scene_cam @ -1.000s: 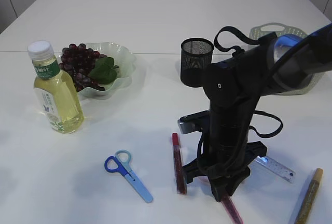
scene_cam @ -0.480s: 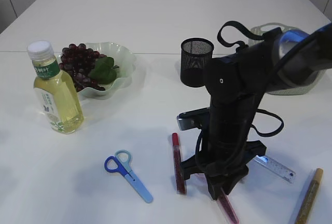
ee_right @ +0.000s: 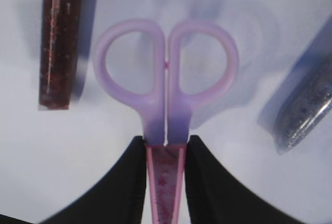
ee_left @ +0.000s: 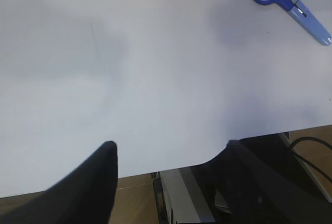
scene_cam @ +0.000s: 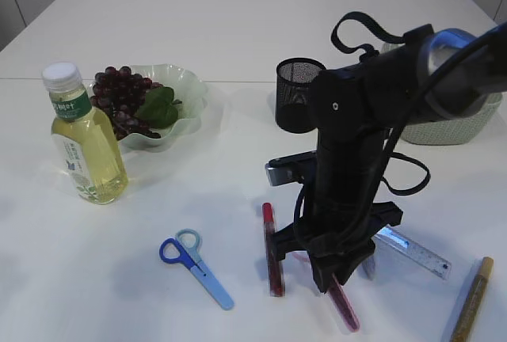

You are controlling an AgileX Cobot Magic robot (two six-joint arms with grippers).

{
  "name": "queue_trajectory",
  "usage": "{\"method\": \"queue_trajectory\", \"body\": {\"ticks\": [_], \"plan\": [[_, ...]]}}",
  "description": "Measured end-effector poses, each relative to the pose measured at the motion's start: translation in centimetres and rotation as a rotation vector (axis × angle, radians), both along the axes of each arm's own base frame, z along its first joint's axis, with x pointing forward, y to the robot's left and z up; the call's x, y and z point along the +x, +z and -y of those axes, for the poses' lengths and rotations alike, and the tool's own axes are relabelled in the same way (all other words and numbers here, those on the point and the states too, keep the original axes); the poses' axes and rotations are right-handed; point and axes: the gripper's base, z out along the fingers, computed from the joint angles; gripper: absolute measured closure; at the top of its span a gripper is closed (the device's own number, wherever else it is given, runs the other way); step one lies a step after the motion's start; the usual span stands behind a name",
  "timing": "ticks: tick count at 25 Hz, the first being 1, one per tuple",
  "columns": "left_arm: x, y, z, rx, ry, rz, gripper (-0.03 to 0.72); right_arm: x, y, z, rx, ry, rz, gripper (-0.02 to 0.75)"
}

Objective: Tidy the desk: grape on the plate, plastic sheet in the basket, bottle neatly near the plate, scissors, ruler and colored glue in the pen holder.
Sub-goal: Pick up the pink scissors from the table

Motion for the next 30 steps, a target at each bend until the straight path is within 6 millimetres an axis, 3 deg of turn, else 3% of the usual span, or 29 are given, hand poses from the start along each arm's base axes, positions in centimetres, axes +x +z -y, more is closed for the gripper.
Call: {"method": "queue_trajectory", "body": {"ticks": [12,17,30], "plan": [[0.3,0.1,0.1,-0.007,0.003,0.030,0.230,0.9,4.2,0.0,0.091,0.022,0.243,0.530],[0.3,0.1,0.1,-0.009,0.003,0.032,0.230,2.4,5.6,-0.3,0.083,0.068,0.355,0.530],[0.3,0.1,0.1,-0.012,0.004,0.033,0.231,6.9,11.4,-0.2,0.060,0.108,0.686,0.530]]}}
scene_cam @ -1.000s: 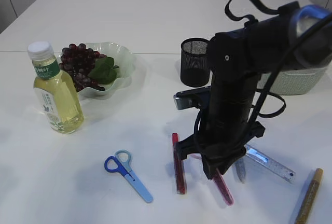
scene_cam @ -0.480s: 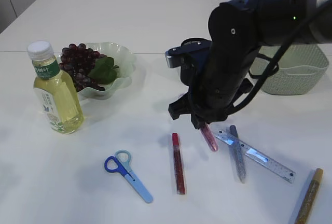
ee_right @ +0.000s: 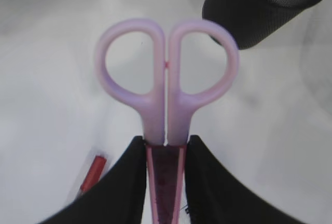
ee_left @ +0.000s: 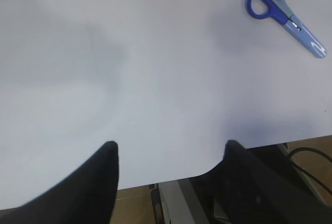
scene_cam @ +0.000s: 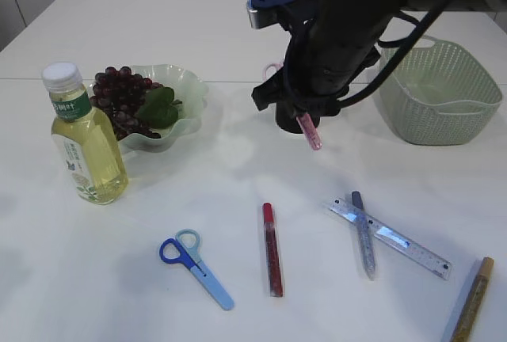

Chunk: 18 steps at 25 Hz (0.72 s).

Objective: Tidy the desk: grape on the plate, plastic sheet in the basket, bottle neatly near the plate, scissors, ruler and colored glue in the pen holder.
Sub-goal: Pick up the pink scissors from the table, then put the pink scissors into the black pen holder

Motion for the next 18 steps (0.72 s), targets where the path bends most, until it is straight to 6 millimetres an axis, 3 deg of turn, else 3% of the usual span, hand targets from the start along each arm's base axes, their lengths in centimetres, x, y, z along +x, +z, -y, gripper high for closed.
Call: {"method": "queue_trajectory", "body": {"ticks": [10,18], "plan": [[0.0,0.0,0.0,-0.001,0.000,0.000,0.231,3.0,1.6,2.3,0.093,-0.041,0.182,0.531],[0.0,0.0,0.0,-0.001,0.000,0.000,0.231,5.2,4.1,2.9,0.175,-0.017,0.404,0.530]]}}
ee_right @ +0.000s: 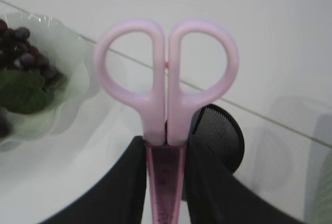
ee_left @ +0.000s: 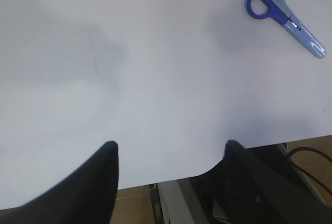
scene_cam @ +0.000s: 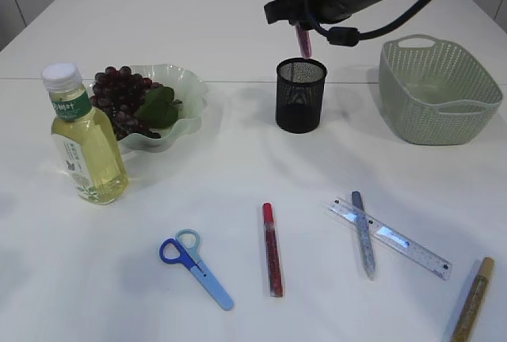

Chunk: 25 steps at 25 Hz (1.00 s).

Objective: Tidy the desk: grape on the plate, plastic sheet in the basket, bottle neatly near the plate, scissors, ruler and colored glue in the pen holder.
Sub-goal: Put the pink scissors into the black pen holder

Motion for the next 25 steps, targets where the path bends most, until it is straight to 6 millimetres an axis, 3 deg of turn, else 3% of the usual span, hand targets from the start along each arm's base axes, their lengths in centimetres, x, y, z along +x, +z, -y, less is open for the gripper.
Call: {"method": "queue_trajectory", "body": {"ticks": [5,15,25], "plan": [[0.0,0.0,0.0,0.000,0.000,0.000,0.232,2.0,-0.1,0.4,0.033,-0.004,0.074,0.531],[-0.3,-0.1,-0.1,0.009,-0.004,-0.040,0.232,5.2,-3.3,0.4,0.077,0.014,0.160,0.530],[-0.4,-0.1,-0.1,0.014,-0.004,-0.041,0.238,7.0,-6.4,1.6,0.066,0.009,0.171,0.531]]}}
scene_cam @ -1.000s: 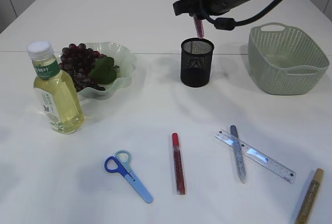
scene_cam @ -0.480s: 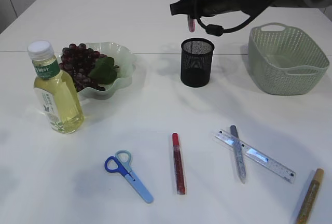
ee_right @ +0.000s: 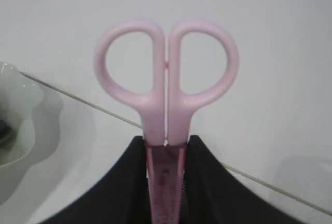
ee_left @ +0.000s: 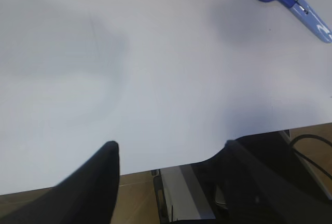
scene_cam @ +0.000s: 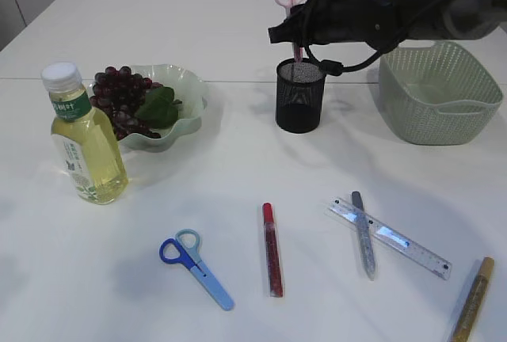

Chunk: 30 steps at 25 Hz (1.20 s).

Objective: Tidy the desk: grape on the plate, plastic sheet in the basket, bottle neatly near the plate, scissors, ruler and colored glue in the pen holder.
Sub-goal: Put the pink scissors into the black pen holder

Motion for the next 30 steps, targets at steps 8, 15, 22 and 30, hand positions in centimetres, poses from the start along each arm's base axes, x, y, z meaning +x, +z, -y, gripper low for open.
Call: {"method": "queue_trajectory", "body": {"ticks": [8,15,22,30], "plan": [[0.0,0.0,0.0,0.000,0.000,0.000,0.240,0.9,-1.5,0.4,0.000,0.014,0.035,0.530],[0.0,0.0,0.0,0.000,0.000,0.000,0.240,1.2,-3.4,0.4,-0.010,0.014,0.000,0.531],[0.0,0.0,0.0,0.000,0.000,0.000,0.244,1.1,-3.6,0.5,-0.022,0.007,-0.021,0.530],[0.0,0.0,0.0,0.000,0.000,0.000,0.245,1.1,-3.9,0.7,-0.036,-0.005,-0.053,0.528]]}}
